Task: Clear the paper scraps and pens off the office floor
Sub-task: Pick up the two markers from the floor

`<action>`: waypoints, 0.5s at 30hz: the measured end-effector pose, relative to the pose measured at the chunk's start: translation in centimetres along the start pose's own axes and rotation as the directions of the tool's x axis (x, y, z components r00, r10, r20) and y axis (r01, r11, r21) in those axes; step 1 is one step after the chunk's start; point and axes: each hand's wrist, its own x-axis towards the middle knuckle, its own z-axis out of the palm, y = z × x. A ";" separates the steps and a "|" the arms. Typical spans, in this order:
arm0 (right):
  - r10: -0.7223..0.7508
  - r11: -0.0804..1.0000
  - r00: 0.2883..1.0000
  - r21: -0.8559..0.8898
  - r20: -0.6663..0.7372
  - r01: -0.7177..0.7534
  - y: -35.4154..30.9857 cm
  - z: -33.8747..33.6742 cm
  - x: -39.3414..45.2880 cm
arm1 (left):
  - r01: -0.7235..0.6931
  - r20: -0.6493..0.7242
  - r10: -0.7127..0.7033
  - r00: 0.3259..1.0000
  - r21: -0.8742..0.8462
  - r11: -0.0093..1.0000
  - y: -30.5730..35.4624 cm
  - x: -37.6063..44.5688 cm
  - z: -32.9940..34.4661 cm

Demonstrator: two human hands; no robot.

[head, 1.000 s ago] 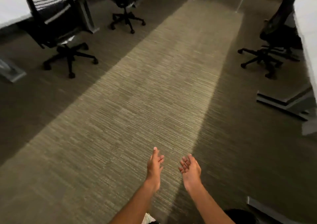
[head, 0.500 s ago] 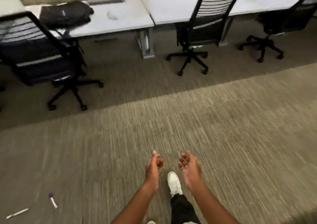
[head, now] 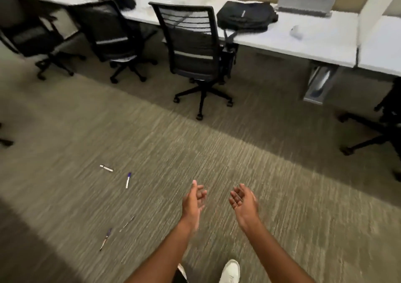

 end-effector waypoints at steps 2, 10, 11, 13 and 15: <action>0.036 0.996 0.998 -0.084 0.054 -0.031 0.6 2.8 0.8 | -0.020 -0.058 0.019 0.998 -0.022 1.000 1.2 0.4 -1.7; 0.186 0.926 0.938 -0.372 0.292 -0.068 7.6 16.1 0.5 | -0.082 -0.285 0.016 0.959 -0.221 0.972 5.5 3.7 -11.5; 0.198 0.916 0.929 -0.397 0.312 -0.062 8.4 17.5 0.4 | -0.091 -0.296 0.017 0.955 -0.237 0.967 6.2 4.4 -12.3; 0.218 0.892 0.913 -0.451 0.345 -0.043 10.3 20.9 0.4 | -0.115 -0.323 0.021 0.946 -0.275 0.954 7.7 6.3 -14.5; 0.235 0.868 0.906 -0.496 0.352 -0.033 12.2 23.9 0.6 | -0.125 -0.340 0.014 0.940 -0.305 0.944 9.2 8.0 -16.7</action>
